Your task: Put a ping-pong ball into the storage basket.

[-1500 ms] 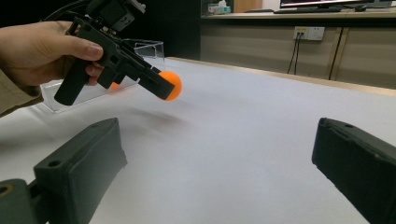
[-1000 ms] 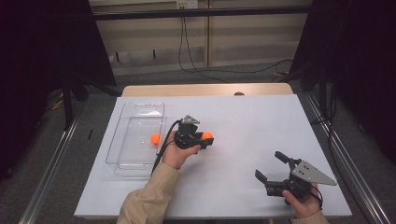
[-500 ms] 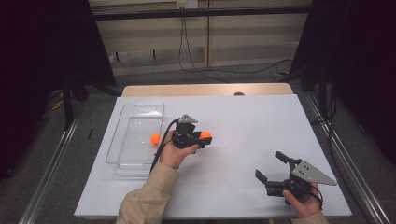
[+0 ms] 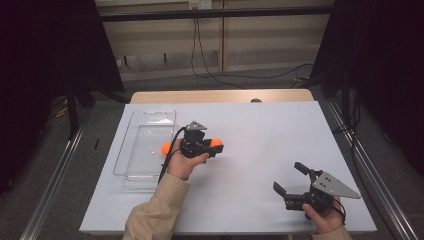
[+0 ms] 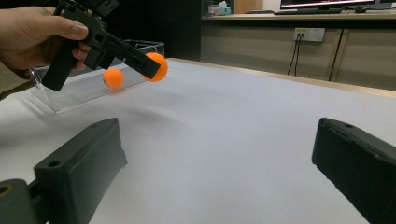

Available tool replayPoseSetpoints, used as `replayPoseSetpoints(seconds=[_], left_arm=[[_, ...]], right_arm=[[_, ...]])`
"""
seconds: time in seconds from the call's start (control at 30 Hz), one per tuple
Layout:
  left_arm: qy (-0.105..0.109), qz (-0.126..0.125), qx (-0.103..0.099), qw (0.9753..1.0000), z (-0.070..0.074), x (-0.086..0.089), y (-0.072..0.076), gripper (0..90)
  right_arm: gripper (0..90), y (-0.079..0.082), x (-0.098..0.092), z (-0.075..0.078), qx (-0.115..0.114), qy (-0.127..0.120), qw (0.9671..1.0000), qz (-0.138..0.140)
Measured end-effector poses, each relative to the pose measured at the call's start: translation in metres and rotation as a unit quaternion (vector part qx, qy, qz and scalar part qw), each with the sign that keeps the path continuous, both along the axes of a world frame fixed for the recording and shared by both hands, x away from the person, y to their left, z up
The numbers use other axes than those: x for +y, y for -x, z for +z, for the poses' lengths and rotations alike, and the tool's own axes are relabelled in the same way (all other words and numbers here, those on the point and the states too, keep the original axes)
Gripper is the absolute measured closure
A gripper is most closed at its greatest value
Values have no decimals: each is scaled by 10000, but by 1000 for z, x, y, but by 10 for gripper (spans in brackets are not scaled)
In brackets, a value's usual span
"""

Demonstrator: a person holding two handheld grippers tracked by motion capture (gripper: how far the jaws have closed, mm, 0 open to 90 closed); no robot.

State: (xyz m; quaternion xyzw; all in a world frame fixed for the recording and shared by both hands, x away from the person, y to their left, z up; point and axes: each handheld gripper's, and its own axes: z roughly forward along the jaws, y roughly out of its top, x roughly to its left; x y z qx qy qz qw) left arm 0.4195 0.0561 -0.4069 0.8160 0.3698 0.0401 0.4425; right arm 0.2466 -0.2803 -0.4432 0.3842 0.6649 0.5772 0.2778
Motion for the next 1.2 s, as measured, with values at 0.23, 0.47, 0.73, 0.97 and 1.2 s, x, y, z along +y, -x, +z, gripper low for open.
replayPoseSetpoints(seconds=[0.23, 0.47, 0.73, 0.97, 1.2], left_arm=[[39, 62, 16, 10000, 2, 4, -1, 510], [65, 123, 15, 9999, 5, 9, -1, 510], [46, 164, 23, 9999, 7, 13, -2, 510], [21, 183, 17, 9998, 9, 15, -2, 510], [36, 196, 32, 9998, 11, 19, -2, 509]], right_arm=[[13, 0, 0, 0, -2, -13, 10000, 0], [13, 0, 0, 0, -5, -9, 10000, 7], [13, 0, 0, 0, -1, -15, 10000, 3], [13, 0, 0, 0, -7, -18, 10000, 10], [13, 0, 0, 0, -14, -9, 10000, 17]])
